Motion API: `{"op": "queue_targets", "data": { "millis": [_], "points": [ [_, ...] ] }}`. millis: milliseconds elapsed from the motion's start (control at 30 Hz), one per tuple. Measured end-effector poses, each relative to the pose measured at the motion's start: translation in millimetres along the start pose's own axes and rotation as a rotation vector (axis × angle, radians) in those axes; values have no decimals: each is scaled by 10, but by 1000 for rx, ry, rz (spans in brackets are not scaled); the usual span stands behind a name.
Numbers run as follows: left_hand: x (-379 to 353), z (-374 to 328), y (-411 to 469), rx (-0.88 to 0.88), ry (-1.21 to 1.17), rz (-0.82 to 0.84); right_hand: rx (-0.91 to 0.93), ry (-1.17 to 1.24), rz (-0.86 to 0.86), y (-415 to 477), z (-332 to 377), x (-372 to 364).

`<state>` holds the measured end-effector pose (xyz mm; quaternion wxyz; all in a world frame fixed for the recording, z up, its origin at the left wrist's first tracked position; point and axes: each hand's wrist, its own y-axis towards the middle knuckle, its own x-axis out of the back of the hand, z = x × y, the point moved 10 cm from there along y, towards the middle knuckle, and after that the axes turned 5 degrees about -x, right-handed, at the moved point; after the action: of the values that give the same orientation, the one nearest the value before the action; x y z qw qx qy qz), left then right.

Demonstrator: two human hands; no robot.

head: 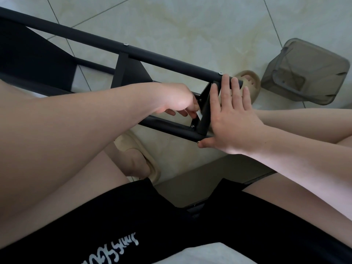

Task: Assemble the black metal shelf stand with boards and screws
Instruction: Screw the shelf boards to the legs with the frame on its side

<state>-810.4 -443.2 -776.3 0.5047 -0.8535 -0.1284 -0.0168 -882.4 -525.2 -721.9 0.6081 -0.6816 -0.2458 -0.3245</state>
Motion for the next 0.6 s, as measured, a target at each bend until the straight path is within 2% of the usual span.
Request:
{"op": "queue_targets", "data": {
  "millis": [433,600],
  "points": [
    [15,-62,36,-193,210,57,-1,2,2,12,1,-19],
    [10,-57,34,-211,275,74,-3,4,3,18,-5,-18]
  ]
}}
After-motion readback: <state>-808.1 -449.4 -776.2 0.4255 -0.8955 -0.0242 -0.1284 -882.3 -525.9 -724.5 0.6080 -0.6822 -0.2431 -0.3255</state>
